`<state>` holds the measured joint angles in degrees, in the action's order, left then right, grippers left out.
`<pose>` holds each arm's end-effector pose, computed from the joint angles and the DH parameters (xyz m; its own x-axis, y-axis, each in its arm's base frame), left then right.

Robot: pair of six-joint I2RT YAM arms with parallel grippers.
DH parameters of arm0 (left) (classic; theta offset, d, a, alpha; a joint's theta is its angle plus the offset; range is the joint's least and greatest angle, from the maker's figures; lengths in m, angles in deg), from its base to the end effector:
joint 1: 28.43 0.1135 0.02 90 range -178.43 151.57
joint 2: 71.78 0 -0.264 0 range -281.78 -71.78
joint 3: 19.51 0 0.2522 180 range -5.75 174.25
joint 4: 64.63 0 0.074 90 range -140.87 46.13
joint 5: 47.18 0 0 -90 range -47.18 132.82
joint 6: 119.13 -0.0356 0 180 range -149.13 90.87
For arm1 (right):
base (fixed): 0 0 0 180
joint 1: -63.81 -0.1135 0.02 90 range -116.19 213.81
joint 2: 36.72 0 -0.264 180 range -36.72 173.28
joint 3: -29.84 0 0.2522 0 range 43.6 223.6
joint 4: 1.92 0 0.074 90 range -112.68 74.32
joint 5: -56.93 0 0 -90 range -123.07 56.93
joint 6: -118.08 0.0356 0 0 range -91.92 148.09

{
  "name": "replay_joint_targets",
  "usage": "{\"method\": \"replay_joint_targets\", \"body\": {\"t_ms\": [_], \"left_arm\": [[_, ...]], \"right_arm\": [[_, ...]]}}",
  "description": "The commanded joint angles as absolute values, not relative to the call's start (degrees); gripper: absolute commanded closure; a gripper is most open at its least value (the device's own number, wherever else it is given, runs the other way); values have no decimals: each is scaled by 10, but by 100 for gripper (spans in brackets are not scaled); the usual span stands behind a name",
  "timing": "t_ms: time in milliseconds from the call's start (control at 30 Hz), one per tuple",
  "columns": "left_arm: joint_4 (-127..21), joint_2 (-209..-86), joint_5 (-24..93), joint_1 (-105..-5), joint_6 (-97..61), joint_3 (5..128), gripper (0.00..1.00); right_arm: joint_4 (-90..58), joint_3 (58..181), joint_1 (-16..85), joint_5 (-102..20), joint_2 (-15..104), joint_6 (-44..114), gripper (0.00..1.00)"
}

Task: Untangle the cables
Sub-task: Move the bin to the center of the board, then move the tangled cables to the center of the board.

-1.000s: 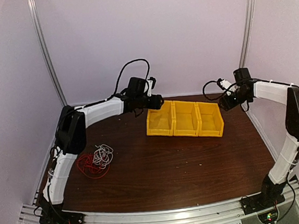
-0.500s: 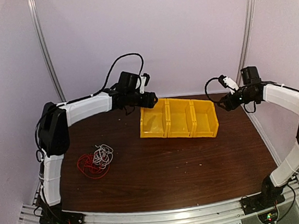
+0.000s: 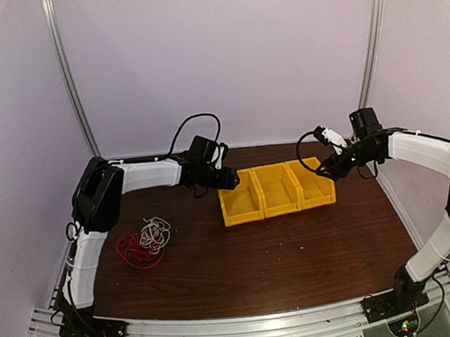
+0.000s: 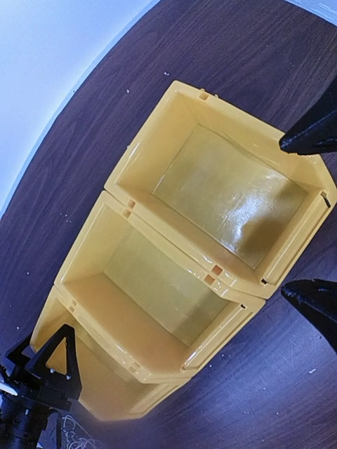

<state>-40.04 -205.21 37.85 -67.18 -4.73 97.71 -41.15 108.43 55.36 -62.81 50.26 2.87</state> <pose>0.4087 -0.3320 0.1633 -0.7428 0.0685 -0.6660 0.4039 0.8391 -0.3643 0.3202 0.0654 0.2628 -0.4659 -0.4431 -0.7659 -0.7259 0.6864 0.0444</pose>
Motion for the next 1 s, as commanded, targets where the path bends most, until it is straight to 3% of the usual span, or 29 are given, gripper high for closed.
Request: {"method": "replay_joint_targets", "body": {"t_ms": [0, 267, 400, 600, 967], "left_arm": [[-386, -2059, 401, -674, -34, 1011, 23], [-372, -1982, 420, -674, -75, 967, 9], [-301, -1959, 489, -673, -113, 1004, 6], [-211, -1881, 540, -660, -115, 955, 6], [-88, -1673, 527, -661, -8, 694, 11]], "right_arm": [[-418, 1082, 545, -641, 495, 22, 39], [-411, 1077, 537, -643, 513, 22, 38], [-415, 1079, 533, -641, 523, 13, 38], [-438, 1078, 501, -601, 525, -50, 37], [-461, 1106, 394, -589, 561, -94, 37]]}}
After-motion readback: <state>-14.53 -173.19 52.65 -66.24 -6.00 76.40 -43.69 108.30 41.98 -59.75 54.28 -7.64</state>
